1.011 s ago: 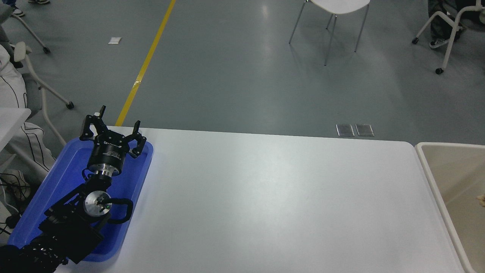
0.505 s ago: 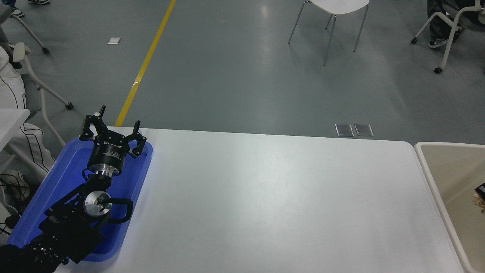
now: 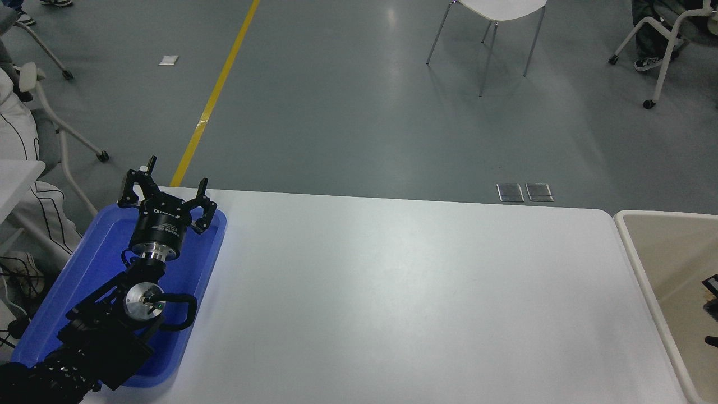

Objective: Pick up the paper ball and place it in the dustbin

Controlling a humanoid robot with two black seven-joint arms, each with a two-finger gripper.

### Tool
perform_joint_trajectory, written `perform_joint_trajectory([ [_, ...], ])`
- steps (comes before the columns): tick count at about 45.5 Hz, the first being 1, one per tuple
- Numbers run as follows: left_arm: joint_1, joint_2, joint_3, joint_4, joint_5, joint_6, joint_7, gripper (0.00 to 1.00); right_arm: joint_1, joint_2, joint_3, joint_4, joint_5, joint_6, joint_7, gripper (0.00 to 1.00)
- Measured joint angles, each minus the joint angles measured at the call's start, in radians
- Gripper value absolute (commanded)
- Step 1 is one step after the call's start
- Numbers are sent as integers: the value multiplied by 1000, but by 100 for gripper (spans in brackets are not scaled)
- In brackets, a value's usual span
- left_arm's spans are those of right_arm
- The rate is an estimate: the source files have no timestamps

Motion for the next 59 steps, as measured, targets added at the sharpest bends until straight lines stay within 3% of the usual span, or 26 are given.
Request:
perform_joint_trajectory([
  [3, 0, 0, 0, 0, 0, 0, 0, 100, -2, 5, -3, -7, 0, -7, 0, 35],
  [10, 0, 0, 0, 0, 0, 0, 0, 100, -3, 9, -17, -18, -4, -26, 0, 87],
  [49, 0, 0, 0, 0, 0, 0, 0, 100, 39, 4, -16, -2, 2, -87, 0, 100],
  [59, 0, 0, 0, 0, 0, 0, 0, 100, 54, -80, 142, 138, -6, -82, -1, 100],
])
